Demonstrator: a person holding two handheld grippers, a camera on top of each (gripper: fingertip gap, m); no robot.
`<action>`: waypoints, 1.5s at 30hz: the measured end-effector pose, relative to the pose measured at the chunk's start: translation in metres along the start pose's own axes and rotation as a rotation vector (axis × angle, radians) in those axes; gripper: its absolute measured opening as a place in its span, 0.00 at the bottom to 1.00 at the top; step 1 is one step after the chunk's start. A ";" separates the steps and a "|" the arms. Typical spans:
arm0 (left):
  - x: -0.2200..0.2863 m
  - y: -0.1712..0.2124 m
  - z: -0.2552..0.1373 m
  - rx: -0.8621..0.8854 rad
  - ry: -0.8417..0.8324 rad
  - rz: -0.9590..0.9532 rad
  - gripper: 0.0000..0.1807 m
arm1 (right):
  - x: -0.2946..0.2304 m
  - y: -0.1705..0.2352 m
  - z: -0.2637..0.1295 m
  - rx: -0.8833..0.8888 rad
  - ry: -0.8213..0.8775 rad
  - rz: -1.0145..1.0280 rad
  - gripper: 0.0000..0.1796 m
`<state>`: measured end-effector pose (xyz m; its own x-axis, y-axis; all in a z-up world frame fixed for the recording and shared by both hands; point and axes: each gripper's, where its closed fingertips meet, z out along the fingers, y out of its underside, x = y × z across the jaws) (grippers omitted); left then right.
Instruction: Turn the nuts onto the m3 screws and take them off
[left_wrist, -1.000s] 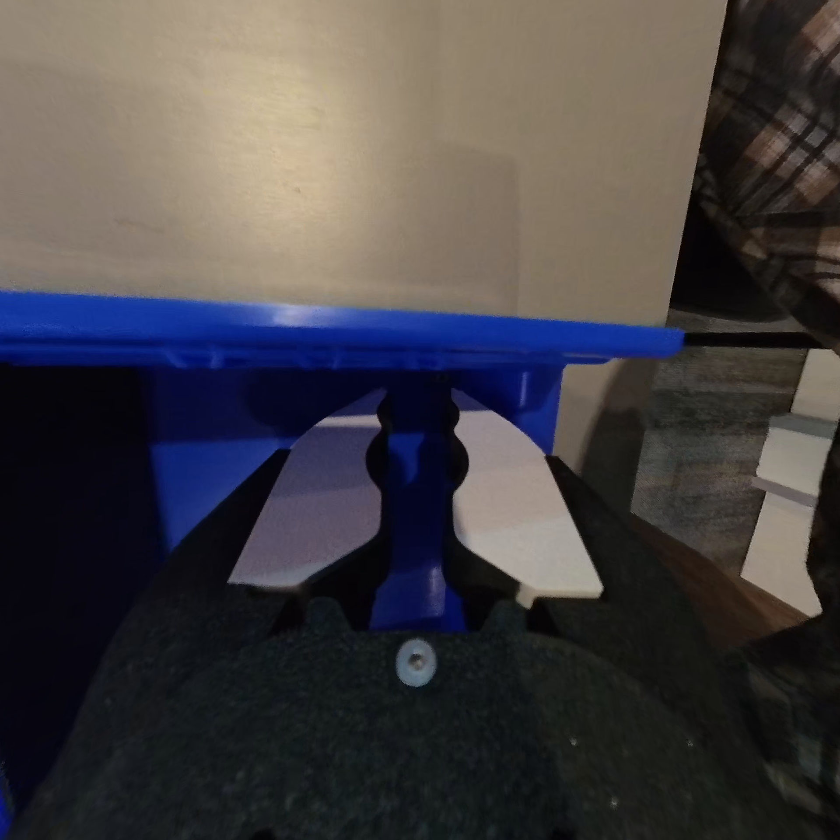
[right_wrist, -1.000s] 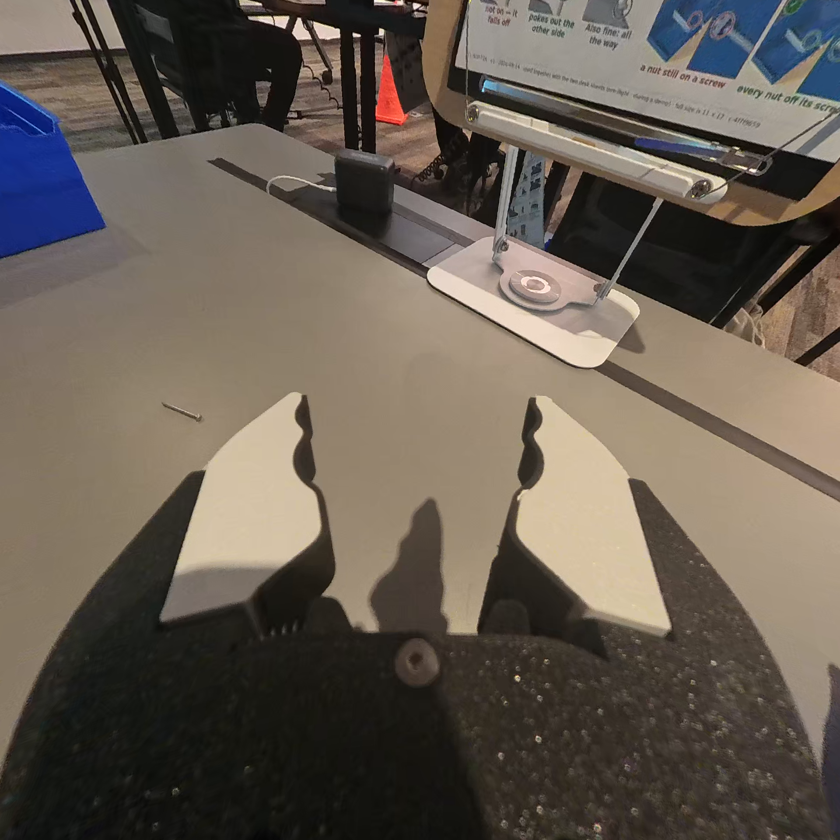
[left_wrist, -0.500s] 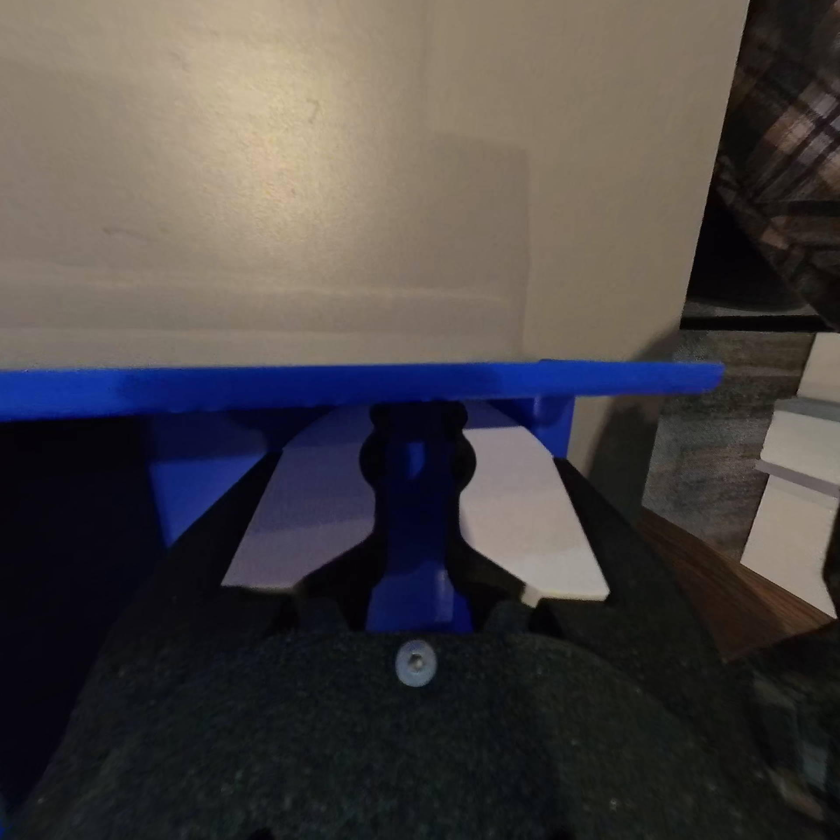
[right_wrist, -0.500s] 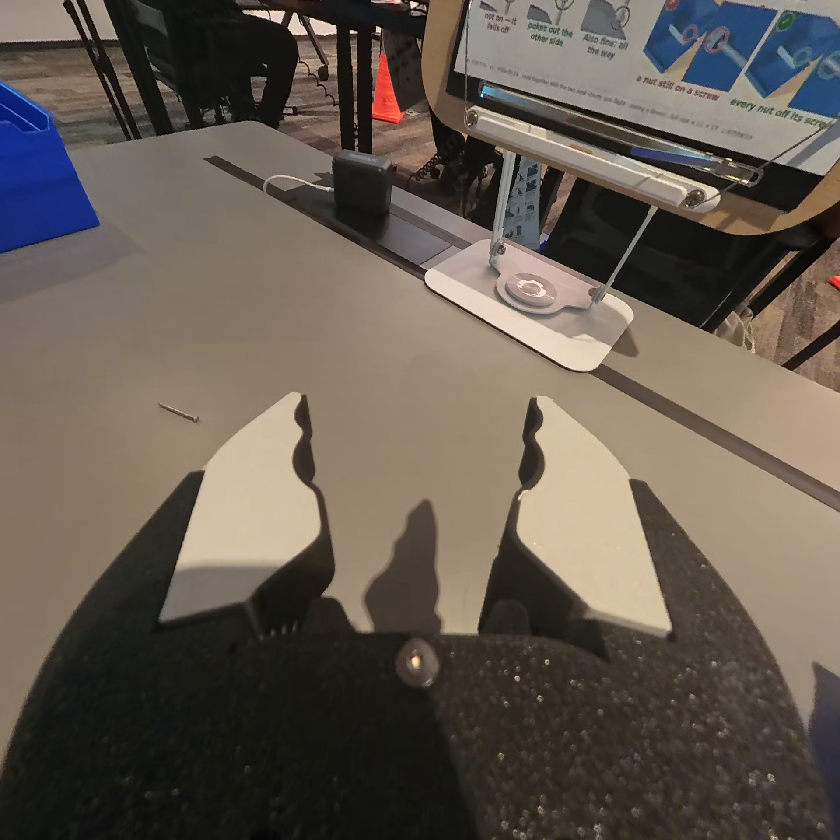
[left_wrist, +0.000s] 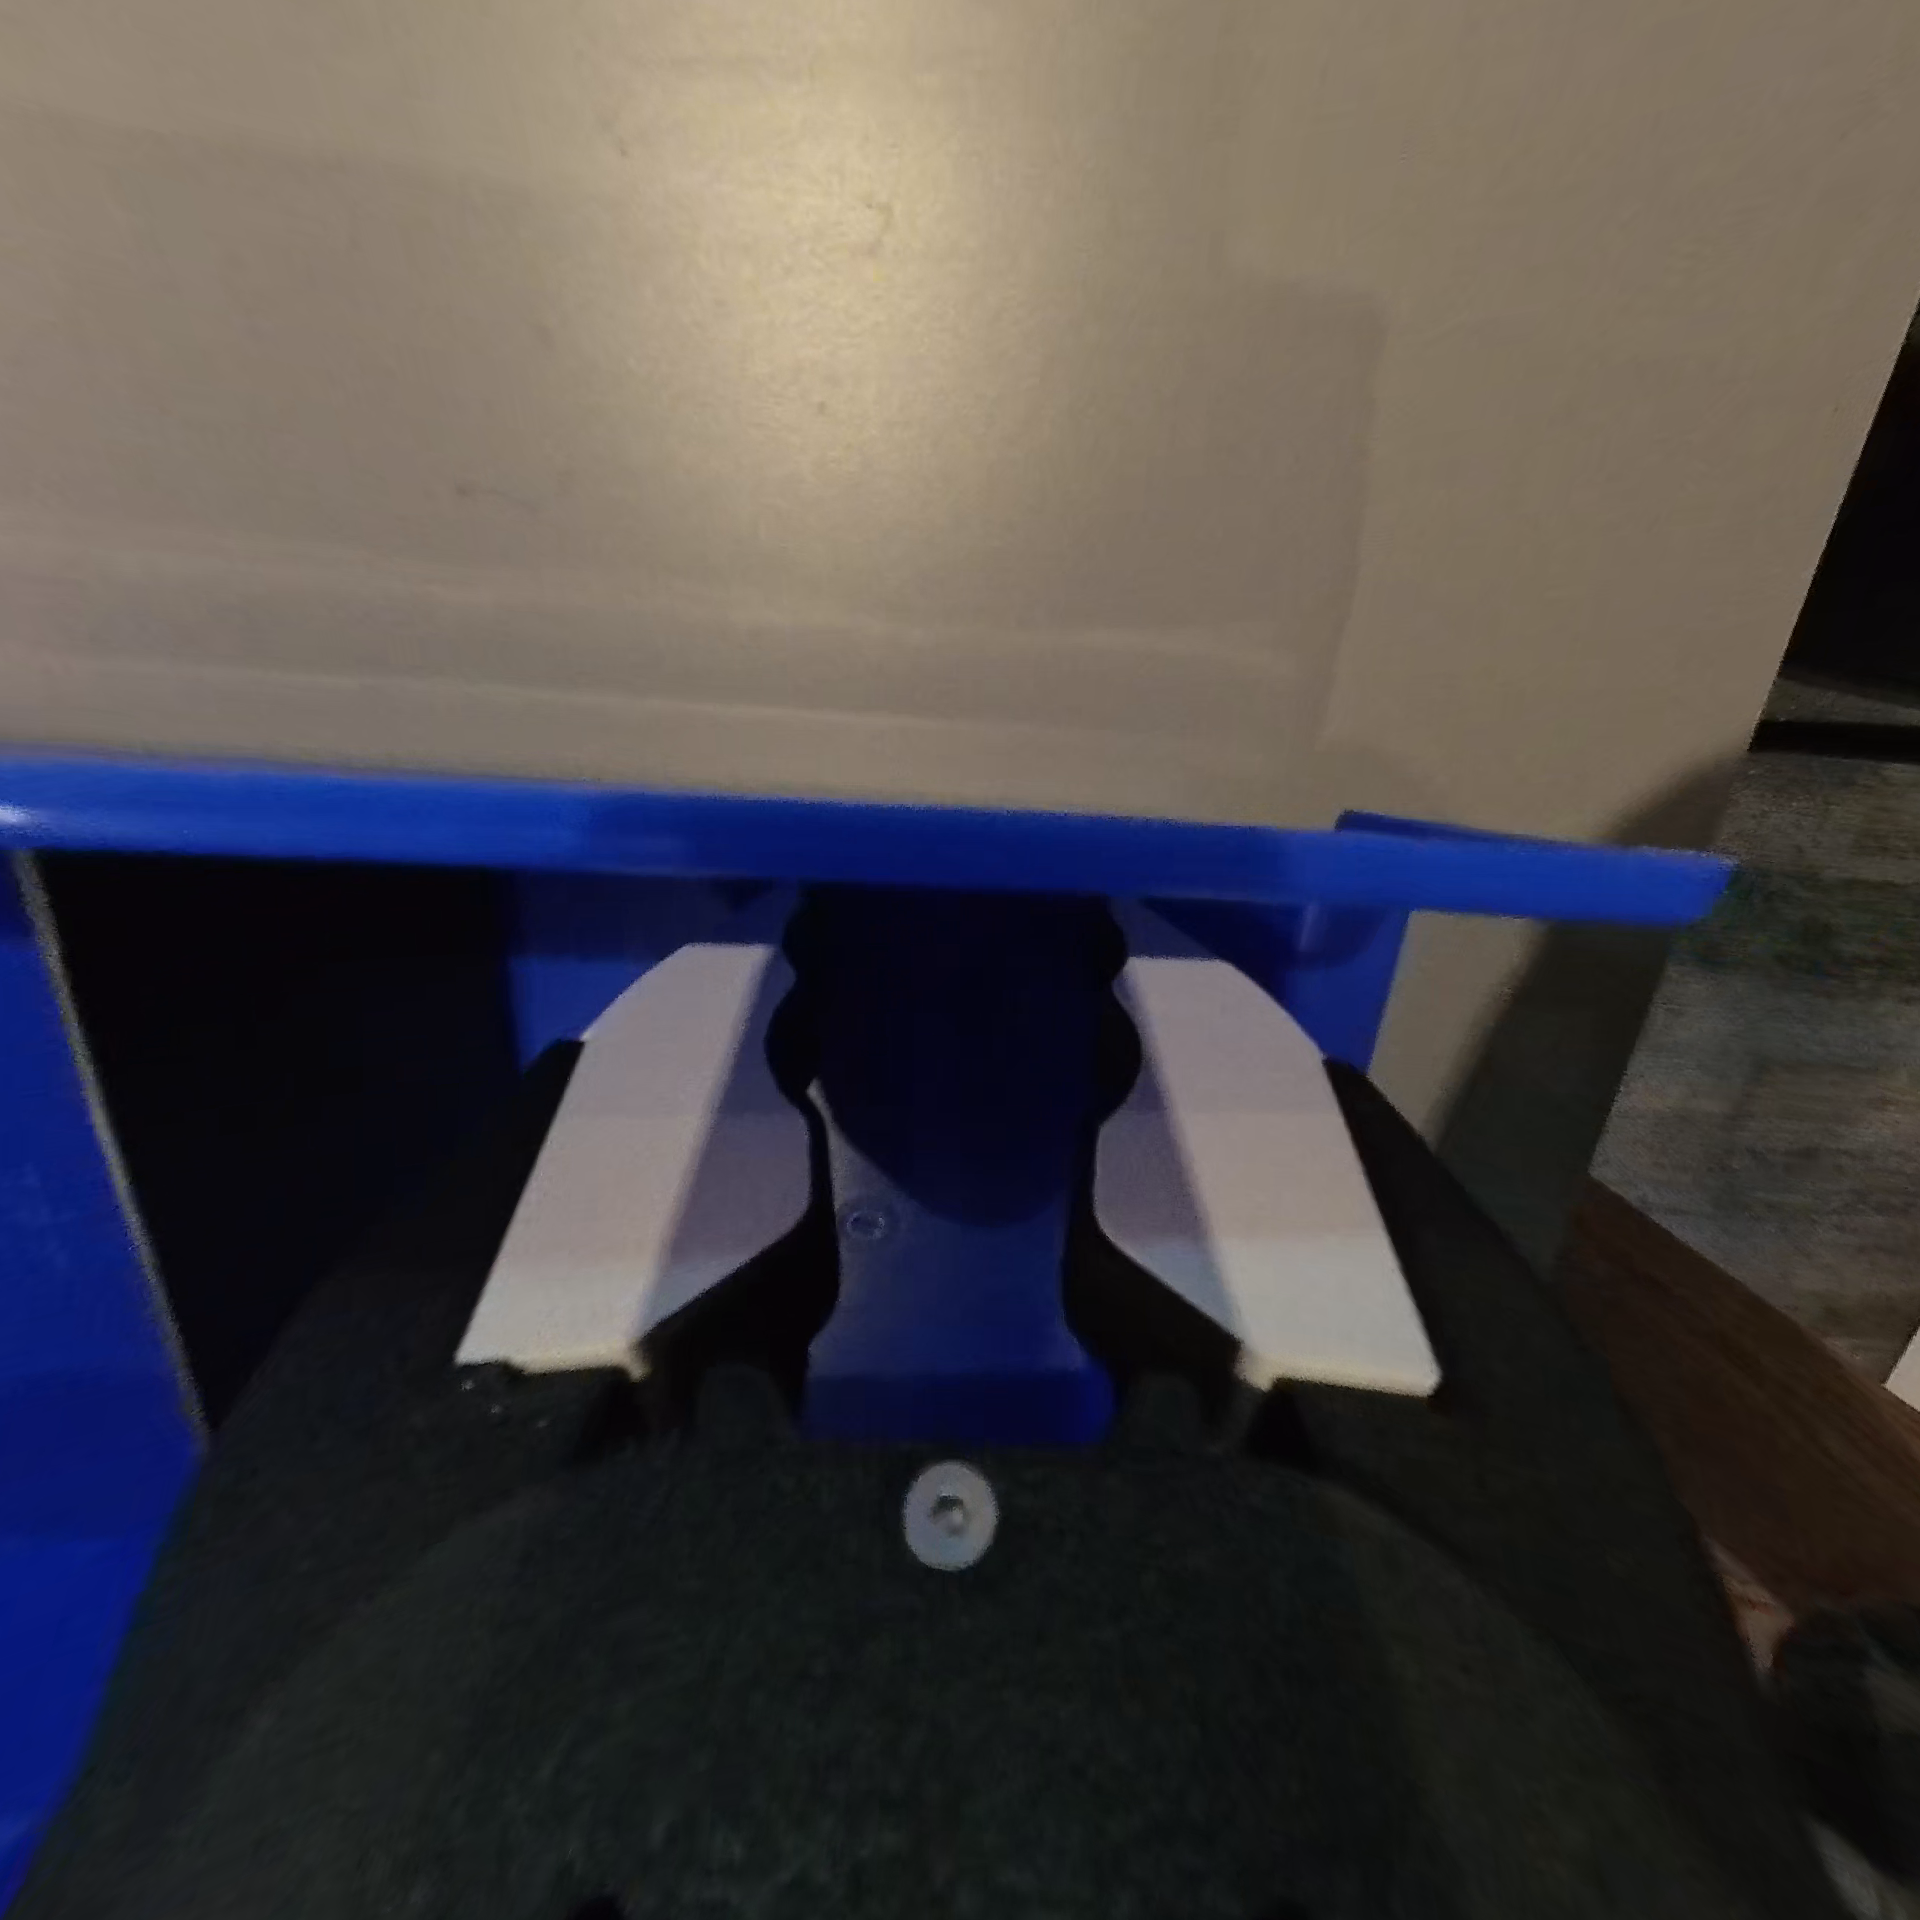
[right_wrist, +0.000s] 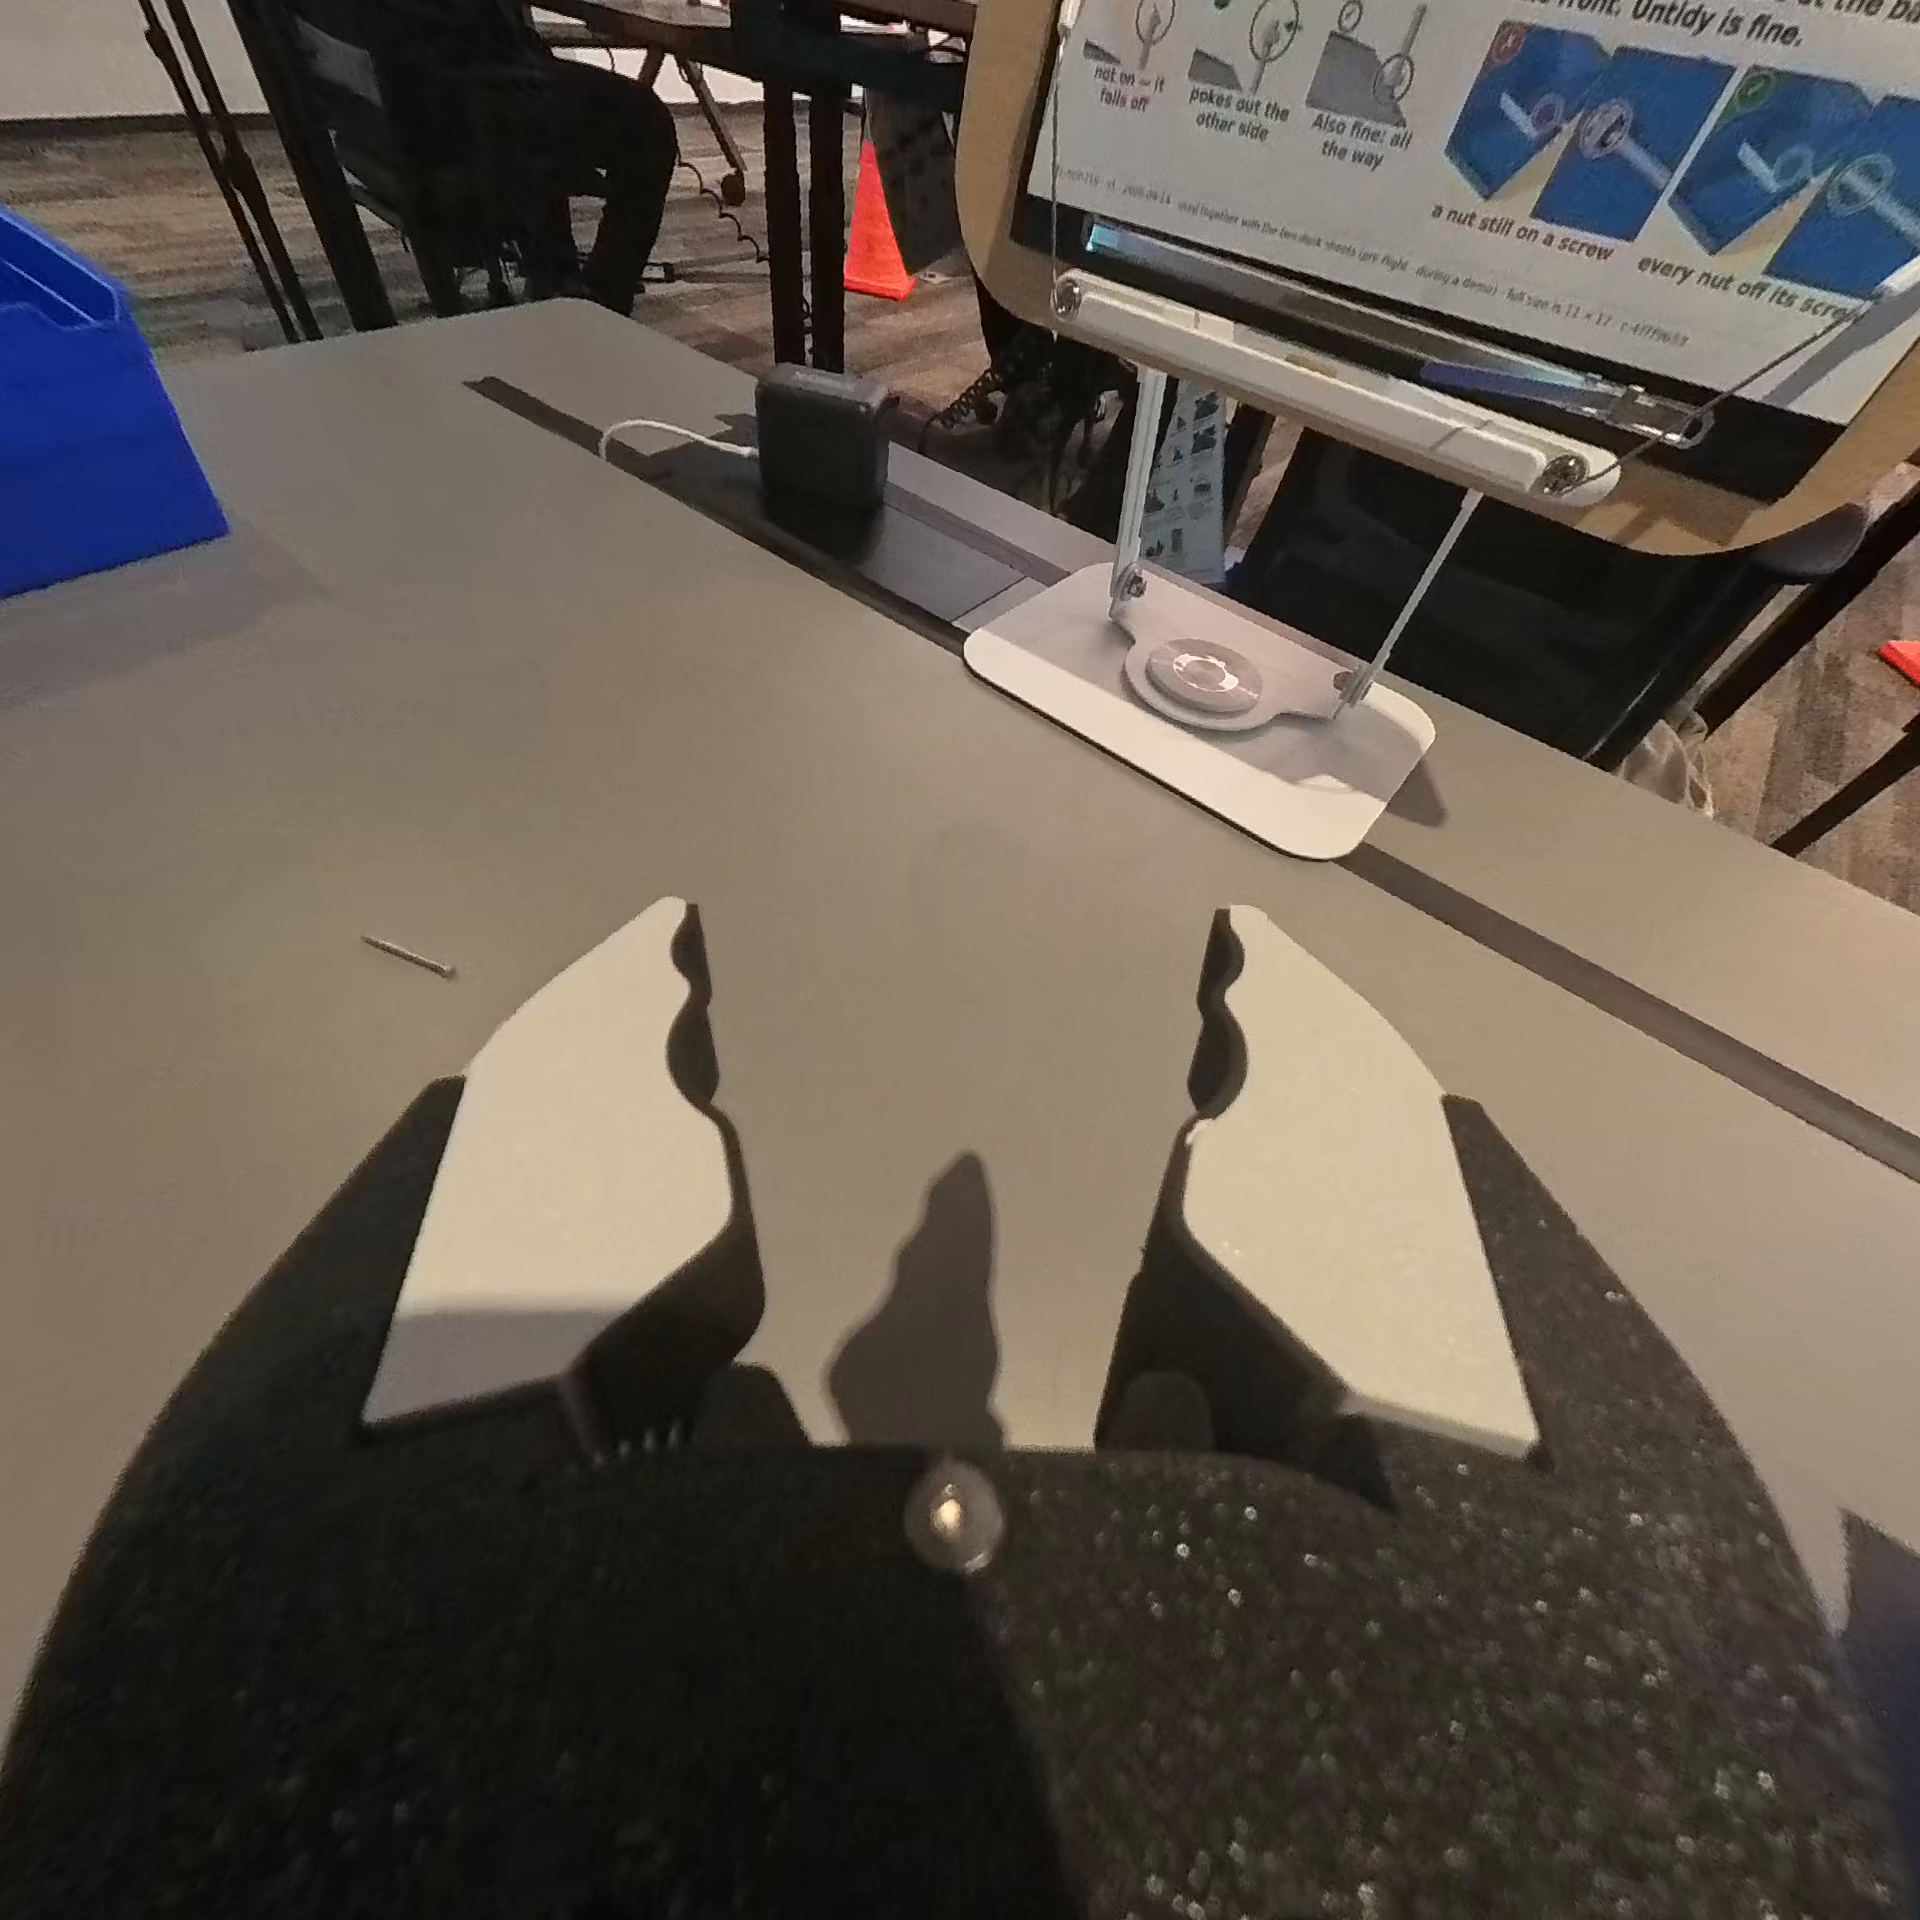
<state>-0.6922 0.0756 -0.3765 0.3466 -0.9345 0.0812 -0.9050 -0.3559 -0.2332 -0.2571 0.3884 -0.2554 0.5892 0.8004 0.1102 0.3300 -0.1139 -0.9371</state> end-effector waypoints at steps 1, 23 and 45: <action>0.001 0.000 0.001 -0.002 0.006 -0.003 0.28 | 0.000 0.000 0.000 0.001 -0.002 0.003 0.50; -0.007 0.004 0.004 -0.087 -0.048 0.038 0.30 | -0.002 -0.003 -0.001 0.012 -0.003 0.000 0.50; 0.044 -0.012 -0.036 0.167 0.541 -0.206 0.28 | -0.003 -0.007 -0.004 0.027 -0.002 0.005 0.50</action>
<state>-0.6749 0.0388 -0.3353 0.2962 -0.7327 0.6127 -0.7661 -0.5654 -0.3058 -0.2580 0.3845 -0.2475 0.5893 0.8011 0.1046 0.3071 -0.1024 -0.9462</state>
